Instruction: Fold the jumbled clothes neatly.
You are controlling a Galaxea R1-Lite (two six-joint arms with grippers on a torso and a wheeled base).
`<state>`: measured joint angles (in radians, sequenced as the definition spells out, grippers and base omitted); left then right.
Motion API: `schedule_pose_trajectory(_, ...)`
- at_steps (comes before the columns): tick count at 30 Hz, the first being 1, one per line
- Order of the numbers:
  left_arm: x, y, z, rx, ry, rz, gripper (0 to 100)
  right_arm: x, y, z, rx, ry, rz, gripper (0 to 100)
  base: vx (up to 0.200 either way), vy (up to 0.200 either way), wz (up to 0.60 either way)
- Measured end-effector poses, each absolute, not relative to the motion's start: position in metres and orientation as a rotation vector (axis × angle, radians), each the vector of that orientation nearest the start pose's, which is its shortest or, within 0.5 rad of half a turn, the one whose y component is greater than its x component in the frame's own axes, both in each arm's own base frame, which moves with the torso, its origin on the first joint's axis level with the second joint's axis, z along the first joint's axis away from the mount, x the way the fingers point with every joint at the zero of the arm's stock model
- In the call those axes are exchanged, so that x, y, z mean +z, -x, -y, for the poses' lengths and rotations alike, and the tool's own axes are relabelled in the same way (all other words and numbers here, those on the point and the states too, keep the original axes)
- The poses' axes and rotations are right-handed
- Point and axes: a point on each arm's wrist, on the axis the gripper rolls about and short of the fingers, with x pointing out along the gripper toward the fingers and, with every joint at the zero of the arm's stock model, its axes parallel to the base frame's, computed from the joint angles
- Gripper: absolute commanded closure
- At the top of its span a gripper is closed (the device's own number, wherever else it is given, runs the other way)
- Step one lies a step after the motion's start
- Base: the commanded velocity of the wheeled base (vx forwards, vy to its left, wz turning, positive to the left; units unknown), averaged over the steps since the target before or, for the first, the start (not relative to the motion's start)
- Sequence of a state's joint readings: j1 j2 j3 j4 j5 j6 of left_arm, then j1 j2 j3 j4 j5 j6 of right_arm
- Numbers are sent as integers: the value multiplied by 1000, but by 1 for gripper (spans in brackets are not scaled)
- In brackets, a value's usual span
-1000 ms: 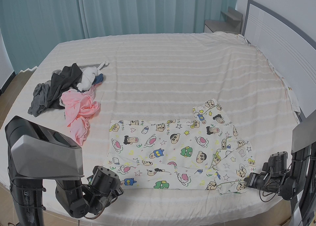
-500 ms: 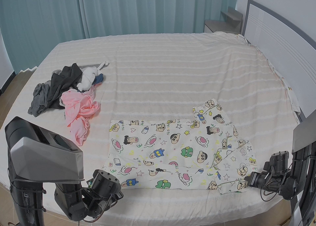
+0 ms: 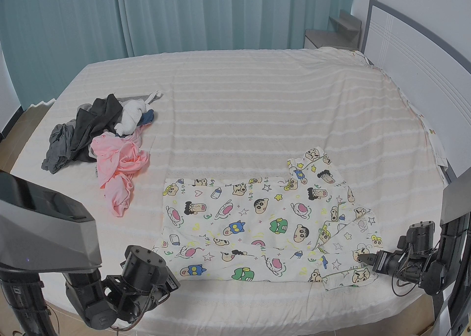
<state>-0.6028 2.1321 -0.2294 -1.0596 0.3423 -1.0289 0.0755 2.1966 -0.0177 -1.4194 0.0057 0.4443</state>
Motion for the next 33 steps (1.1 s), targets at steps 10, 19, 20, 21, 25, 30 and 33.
schedule_pose_trajectory(10, 52, -191, 123, -32, 672, -599, 100, 21, -208, -9, -87, -352, -615, 0, 60, 0, 0)
schedule_pose_trajectory(19, 77, -200, 113, -109, 667, -505, 100, 47, -203, -7, -58, -296, -501, 0, 200, 0, 0)
schedule_pose_trajectory(20, 78, -202, 113, -109, 663, -496, 100, 48, -203, -7, -56, -292, -496, 0, 200, 0, 0)
schedule_pose_trajectory(21, 79, -206, 112, -106, 656, -486, 100, 50, -203, -7, -54, -287, -489, 0, 200, 0, 0)
schedule_pose_trajectory(25, 81, -223, 110, -98, 602, -451, 100, 54, -201, -8, -42, -276, -467, 0, 50, 0, 0)
schedule_pose_trajectory(30, 74, -236, 105, -130, 520, -475, 100, 56, -201, -9, -33, -274, -461, 0, 0, 0, 0)
schedule_pose_trajectory(33, 70, -245, 98, -158, 443, -495, 100, 56, -201, -9, -30, -274, -463, 0, 0, 0, 0)
